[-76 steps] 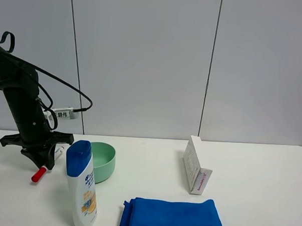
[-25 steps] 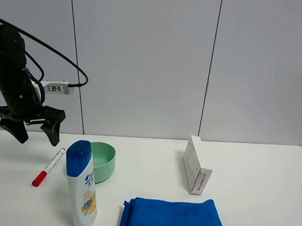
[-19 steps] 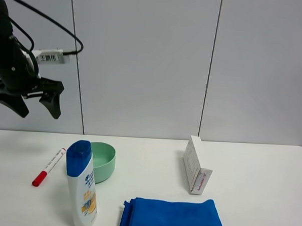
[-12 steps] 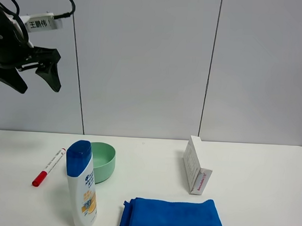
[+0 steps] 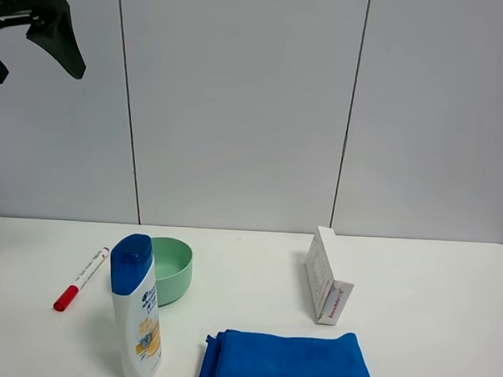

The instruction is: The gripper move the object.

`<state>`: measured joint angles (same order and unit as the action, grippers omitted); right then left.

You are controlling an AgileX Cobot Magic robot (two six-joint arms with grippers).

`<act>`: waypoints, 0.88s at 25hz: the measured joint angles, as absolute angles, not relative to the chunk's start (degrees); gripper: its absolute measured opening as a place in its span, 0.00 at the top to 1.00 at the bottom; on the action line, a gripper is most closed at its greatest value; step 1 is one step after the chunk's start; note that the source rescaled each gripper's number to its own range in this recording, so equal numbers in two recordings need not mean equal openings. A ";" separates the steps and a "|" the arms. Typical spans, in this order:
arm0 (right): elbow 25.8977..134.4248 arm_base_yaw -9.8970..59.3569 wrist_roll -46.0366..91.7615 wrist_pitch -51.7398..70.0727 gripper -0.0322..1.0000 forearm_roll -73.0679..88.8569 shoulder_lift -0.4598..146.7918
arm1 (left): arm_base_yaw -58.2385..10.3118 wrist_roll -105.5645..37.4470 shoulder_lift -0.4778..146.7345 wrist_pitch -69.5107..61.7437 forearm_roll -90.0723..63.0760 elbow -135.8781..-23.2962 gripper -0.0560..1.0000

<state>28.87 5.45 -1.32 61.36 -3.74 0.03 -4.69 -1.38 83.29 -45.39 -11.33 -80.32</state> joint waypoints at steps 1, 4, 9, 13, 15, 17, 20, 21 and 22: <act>28.87 5.45 -1.32 61.36 0.00 -3.74 0.03 | -4.69 -1.53 82.42 -45.69 -11.21 -80.32 0.00; 28.87 5.45 -1.32 61.36 0.00 -3.74 0.03 | -4.69 -1.81 80.70 -45.63 -11.08 -80.32 0.00; 28.87 5.45 -1.32 61.36 0.00 -3.74 0.03 | -4.69 -3.54 77.10 -45.56 -9.24 -80.32 0.00; 28.87 5.45 -1.32 61.36 0.00 -3.74 0.03 | -4.69 -6.67 73.72 -45.56 -6.24 -80.32 0.00; 28.87 5.45 -1.32 61.36 0.00 -3.74 0.03 | -4.69 -7.15 72.21 -45.61 -5.34 -80.32 0.00; 28.87 5.45 -1.32 61.36 0.00 -3.74 0.03 | -4.69 -7.41 70.63 -45.61 -4.86 -80.32 0.00; 28.87 5.45 -1.32 61.36 0.00 -3.74 0.03 | -4.69 -7.53 68.51 -45.79 -4.55 -80.32 0.00; 28.87 5.45 -1.32 61.36 0.00 -3.74 0.03 | -4.69 -7.55 67.84 -45.87 -4.49 -80.32 0.00; 28.87 5.45 -1.32 61.36 0.00 -3.74 0.03 | -4.69 -7.55 67.19 -46.01 -4.34 -80.32 0.00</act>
